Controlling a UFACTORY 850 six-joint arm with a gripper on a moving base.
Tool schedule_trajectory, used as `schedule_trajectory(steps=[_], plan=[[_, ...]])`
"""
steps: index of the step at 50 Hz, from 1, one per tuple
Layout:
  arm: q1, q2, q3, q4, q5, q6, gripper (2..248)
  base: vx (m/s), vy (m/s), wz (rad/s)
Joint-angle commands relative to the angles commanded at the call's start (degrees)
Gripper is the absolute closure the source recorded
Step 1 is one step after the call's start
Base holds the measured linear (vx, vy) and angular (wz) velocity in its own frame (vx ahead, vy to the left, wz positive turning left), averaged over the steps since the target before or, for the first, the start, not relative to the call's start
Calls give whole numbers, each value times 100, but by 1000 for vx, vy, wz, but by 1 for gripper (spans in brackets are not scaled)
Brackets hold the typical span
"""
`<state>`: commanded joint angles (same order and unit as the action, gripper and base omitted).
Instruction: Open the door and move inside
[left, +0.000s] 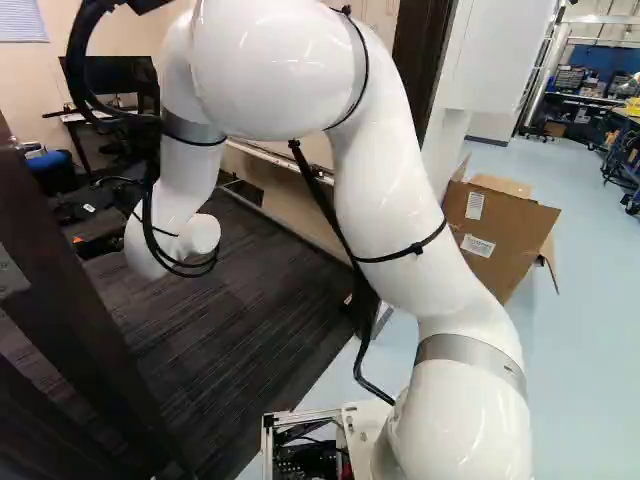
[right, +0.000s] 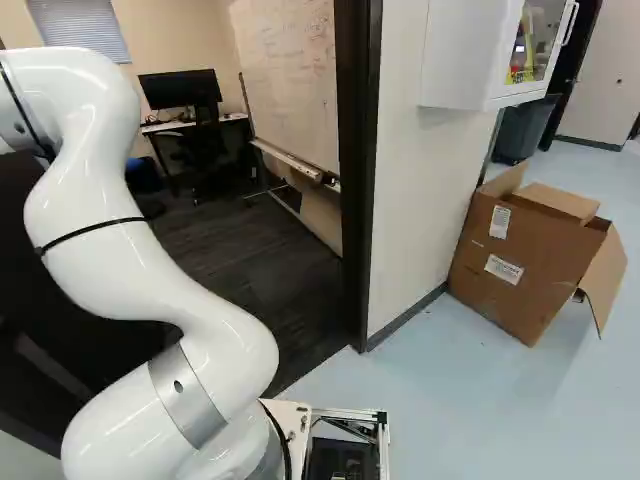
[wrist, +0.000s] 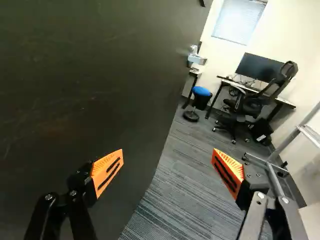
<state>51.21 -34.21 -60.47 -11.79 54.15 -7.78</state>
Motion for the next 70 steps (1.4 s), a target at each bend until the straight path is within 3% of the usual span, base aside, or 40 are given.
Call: schedule_trajectory(steps=[15, 46, 70], plan=[[-188, 249, 336, 249, 0, 0, 3, 0, 0, 0], [-434, 520, 662, 299, -13, 23, 3, 0, 0, 0], [-933, 999, 1181, 393, -55, 104, 3, 0, 0, 0]])
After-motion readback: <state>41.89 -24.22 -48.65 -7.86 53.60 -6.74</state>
